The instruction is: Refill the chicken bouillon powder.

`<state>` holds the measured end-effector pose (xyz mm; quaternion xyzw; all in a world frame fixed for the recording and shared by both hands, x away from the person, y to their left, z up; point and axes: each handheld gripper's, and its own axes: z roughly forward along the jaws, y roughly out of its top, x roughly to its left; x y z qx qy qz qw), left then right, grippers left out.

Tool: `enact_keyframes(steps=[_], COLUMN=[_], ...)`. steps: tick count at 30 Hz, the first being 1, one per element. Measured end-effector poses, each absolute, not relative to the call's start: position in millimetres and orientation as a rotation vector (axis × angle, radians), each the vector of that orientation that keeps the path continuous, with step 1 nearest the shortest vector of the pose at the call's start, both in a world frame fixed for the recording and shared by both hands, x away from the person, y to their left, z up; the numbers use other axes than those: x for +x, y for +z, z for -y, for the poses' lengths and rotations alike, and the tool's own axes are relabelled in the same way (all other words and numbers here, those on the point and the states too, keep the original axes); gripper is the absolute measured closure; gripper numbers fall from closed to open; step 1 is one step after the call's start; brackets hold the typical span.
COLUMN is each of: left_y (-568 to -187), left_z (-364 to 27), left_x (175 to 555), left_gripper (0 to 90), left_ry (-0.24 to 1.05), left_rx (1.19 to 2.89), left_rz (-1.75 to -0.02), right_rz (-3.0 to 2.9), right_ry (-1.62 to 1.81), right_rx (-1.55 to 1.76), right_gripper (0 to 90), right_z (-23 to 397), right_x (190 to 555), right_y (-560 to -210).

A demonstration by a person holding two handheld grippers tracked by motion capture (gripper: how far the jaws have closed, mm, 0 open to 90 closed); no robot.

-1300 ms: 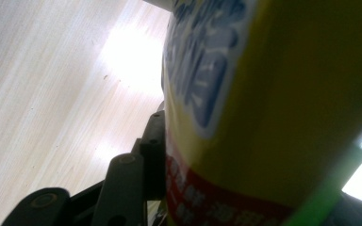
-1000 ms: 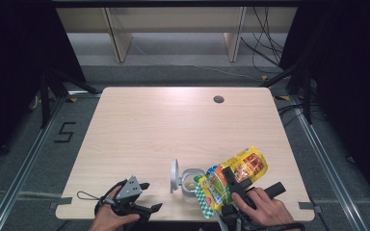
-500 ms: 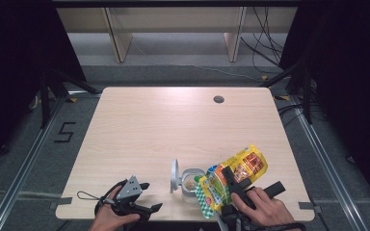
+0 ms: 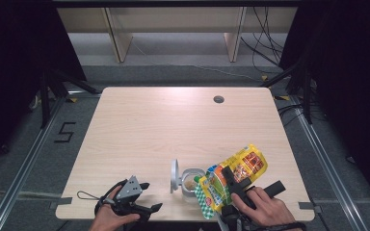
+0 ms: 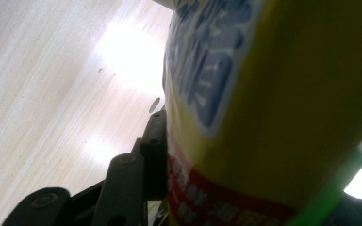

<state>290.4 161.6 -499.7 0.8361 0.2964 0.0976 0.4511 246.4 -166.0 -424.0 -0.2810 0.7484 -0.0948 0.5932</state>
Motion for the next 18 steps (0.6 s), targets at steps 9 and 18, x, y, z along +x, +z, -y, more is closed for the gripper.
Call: enact_keyframes(steps=[9, 18], left_y=[-499.8, -499.5], left_z=[-161.2, -162.0], left_x=[290.0, 291.1], left_gripper=[16.9, 16.9], left_ry=[0.238, 0.255], left_rx=[2.058, 2.063], left_rz=[-0.735, -0.709], right_rz=[-1.724, -1.721], right_ry=[-0.239, -0.241], right_rx=[-0.697, -0.705], right_gripper=[61.3, 61.3], right_z=[166.2, 166.7], right_x=[247.7, 247.3], right_y=[-421.3, -421.8])
